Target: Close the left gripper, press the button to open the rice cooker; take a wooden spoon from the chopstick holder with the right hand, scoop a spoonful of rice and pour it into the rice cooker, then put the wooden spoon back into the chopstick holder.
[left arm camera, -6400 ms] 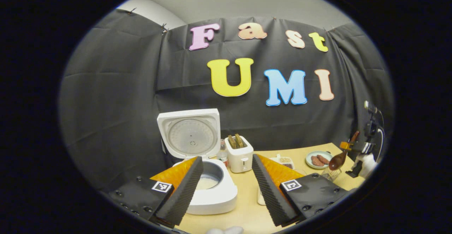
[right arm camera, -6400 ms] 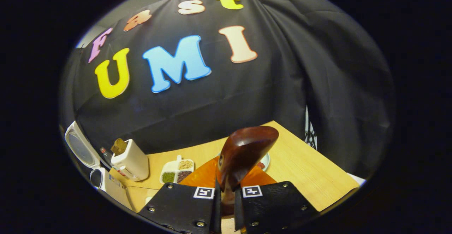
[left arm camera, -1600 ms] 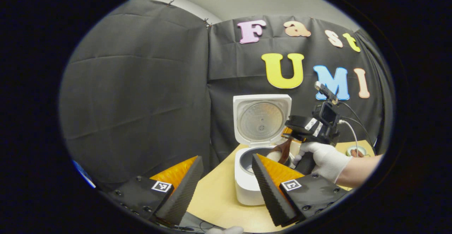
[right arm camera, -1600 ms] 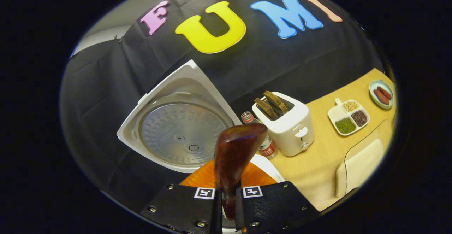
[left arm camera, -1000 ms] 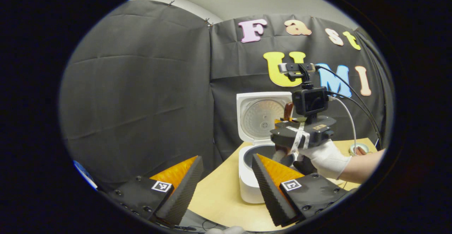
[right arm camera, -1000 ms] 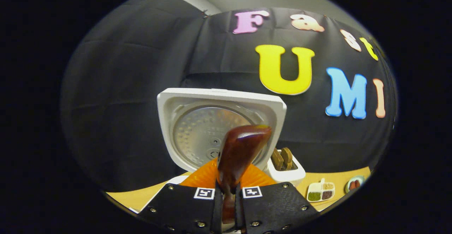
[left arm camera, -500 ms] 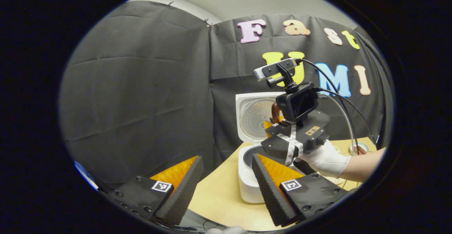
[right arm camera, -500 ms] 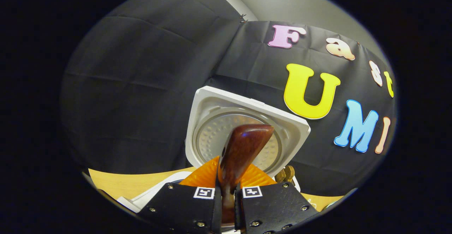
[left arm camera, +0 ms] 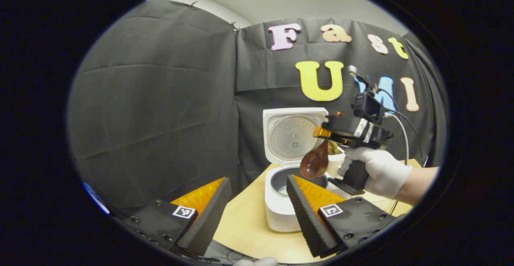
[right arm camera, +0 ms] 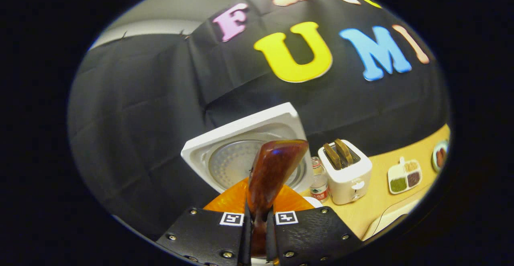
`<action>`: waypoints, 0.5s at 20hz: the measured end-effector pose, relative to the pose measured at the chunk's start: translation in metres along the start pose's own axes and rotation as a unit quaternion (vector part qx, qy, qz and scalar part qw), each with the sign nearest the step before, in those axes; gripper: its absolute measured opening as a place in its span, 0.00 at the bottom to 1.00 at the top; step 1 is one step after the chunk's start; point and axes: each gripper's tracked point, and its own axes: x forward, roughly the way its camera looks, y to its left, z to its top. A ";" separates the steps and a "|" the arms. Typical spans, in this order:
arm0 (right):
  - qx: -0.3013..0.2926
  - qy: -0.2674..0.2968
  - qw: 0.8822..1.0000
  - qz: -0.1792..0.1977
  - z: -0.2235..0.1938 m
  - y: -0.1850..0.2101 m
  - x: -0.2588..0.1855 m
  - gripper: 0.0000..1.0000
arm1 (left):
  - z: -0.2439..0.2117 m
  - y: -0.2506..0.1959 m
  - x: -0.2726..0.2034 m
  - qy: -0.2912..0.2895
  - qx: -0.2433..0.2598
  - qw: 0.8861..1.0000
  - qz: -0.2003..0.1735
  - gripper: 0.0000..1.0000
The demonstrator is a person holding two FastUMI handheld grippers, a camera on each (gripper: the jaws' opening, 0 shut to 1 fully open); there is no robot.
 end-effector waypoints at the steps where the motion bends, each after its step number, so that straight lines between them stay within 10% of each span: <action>1: 0.018 -0.011 1.000 -0.005 0.012 -0.010 -0.006 0.14 | 0.005 -0.004 -0.001 -0.003 0.002 1.000 -0.004 0.97; 10: 0.054 -0.110 0.983 -0.138 0.108 -0.198 -0.111 0.15 | 0.033 -0.081 -0.012 -0.037 0.010 0.996 -0.076 0.98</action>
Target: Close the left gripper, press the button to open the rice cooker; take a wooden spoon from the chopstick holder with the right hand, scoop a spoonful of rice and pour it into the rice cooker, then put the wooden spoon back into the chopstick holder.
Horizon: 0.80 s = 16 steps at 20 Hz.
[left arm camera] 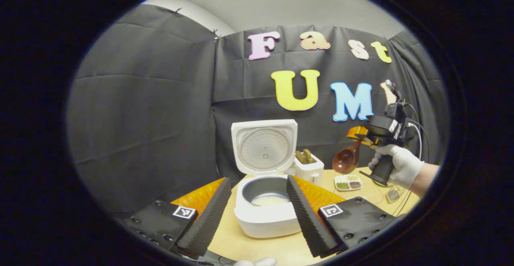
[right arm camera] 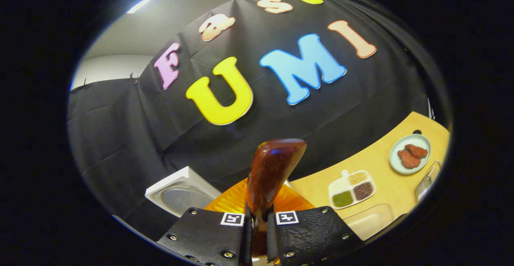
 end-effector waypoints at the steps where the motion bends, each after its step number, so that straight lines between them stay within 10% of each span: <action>1: 0.000 -0.011 1.000 -0.019 0.016 -0.030 -0.008 0.14 | 0.003 -0.009 0.001 -0.002 0.000 1.000 -0.006 0.98; 9: -0.021 -0.058 0.986 -0.157 0.087 -0.248 -0.069 0.14 | 0.017 -0.078 0.005 0.001 0.001 0.999 -0.039 0.95; 16: -0.028 -0.025 0.977 -0.212 0.046 -0.340 -0.084 0.14 | 0.020 -0.116 0.006 0.008 0.026 0.999 -0.046 0.98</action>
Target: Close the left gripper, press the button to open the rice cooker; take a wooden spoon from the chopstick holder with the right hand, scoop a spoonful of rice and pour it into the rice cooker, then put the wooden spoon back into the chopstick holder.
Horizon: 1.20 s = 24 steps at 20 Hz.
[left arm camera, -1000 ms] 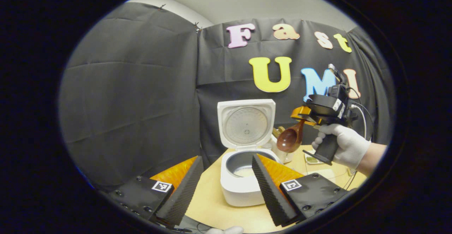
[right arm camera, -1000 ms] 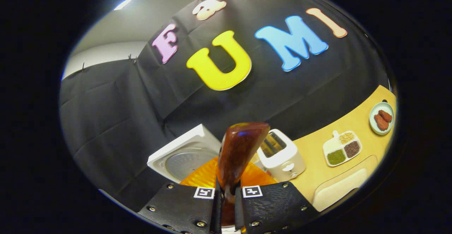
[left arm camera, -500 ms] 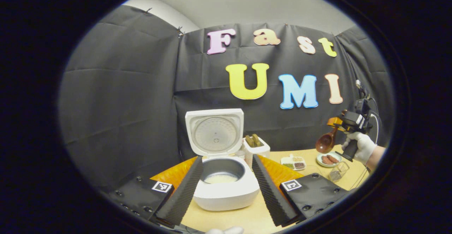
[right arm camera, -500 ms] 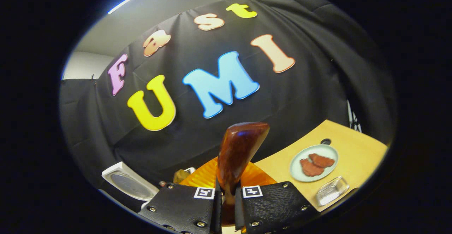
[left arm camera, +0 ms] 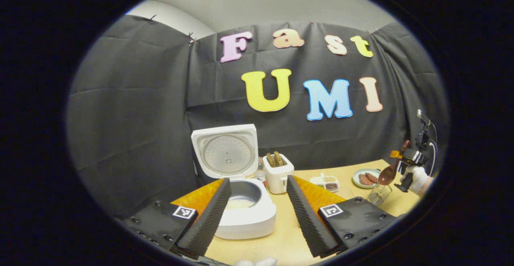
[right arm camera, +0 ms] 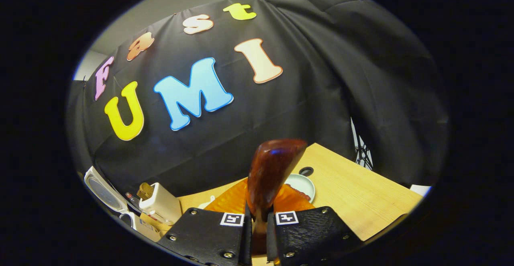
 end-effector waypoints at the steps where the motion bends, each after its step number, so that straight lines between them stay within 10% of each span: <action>1: -0.001 0.007 1.000 -0.007 -0.010 -0.007 0.004 0.14 | 0.001 -0.004 0.001 0.002 0.003 1.000 -0.001 0.96; 17: -0.036 0.079 0.994 -0.069 -0.088 -0.064 0.019 0.17 | 0.001 -0.013 0.013 0.013 0.009 1.000 -0.011 0.97; 19: -0.060 0.072 0.993 -0.074 -0.079 -0.064 0.010 0.25 | 0.002 -0.011 0.013 0.011 0.009 1.000 -0.012 0.98; 22: -0.100 0.040 0.991 -0.074 -0.045 -0.054 -0.018 1.00 | 0.006 -0.007 0.016 0.004 0.007 1.000 -0.016 0.97; 24: -0.124 0.016 0.990 -0.064 -0.021 -0.037 -0.045 1.00 | 0.010 -0.003 0.020 -0.001 0.004 1.000 -0.018 0.96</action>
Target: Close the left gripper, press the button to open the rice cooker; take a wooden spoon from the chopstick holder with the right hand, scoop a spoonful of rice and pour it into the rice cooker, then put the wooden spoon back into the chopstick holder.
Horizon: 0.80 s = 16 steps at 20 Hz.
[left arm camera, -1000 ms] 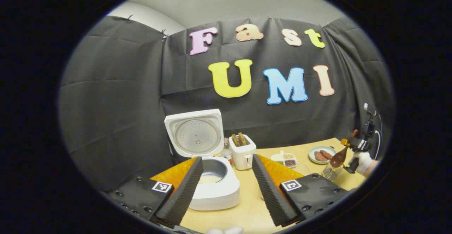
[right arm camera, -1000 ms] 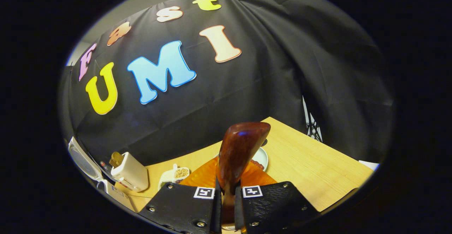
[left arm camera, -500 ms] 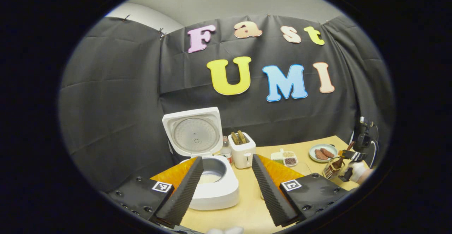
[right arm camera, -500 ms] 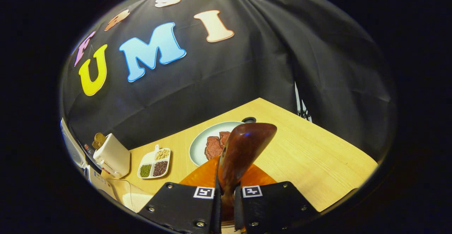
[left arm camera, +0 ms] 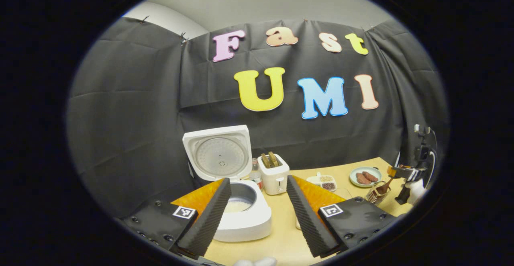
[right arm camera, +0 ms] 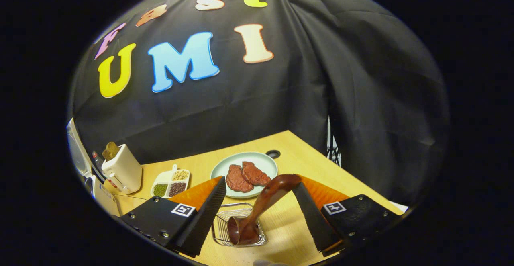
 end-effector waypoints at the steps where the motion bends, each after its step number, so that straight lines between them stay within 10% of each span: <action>1: -0.009 -0.019 1.000 0.008 0.019 0.007 -0.021 1.00 | 0.003 0.003 0.002 -0.002 -0.003 1.000 -0.001 0.96; 6: -0.070 -0.101 0.991 0.060 0.096 0.054 -0.130 1.00 | 0.019 0.019 0.021 -0.020 -0.022 1.000 -0.004 0.96; 16: -0.127 -0.078 0.971 0.186 0.067 0.159 -0.273 1.00 | 0.093 0.076 0.093 -0.042 -0.063 0.997 0.019 0.97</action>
